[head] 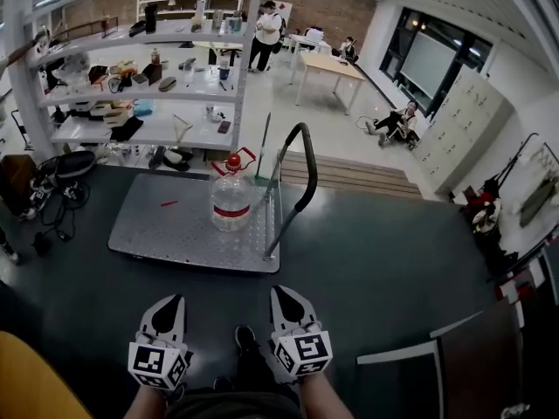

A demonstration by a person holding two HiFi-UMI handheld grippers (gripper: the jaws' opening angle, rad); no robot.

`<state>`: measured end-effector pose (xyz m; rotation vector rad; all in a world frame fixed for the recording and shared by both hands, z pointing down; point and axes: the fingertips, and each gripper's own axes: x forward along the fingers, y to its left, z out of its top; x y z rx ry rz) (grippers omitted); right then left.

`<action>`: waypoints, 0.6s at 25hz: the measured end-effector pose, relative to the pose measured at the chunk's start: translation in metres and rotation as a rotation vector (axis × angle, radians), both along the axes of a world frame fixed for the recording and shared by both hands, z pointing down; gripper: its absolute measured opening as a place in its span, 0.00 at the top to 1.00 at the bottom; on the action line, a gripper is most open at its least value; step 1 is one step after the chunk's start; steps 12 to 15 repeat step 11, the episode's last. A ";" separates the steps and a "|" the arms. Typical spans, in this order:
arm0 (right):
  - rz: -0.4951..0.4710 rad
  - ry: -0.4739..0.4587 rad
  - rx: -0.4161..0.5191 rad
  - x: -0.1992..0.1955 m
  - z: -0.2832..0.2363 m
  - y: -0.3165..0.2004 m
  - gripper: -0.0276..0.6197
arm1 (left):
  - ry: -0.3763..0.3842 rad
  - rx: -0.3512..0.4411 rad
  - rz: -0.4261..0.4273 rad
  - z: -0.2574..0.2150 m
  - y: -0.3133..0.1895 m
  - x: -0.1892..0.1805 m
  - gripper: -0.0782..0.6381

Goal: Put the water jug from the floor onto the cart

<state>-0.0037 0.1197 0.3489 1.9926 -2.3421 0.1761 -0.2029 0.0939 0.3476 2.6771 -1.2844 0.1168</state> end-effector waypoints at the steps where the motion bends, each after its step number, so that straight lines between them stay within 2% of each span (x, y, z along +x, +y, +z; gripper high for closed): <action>1: 0.005 0.001 0.002 0.001 0.000 0.006 0.97 | 0.005 -0.001 0.006 0.000 0.003 0.001 0.88; 11: 0.030 0.022 -0.015 0.005 0.008 0.047 0.97 | 0.027 0.015 0.058 0.004 0.027 0.014 0.88; 15: 0.030 0.022 -0.015 0.005 0.008 0.047 0.97 | 0.027 0.015 0.058 0.004 0.027 0.014 0.88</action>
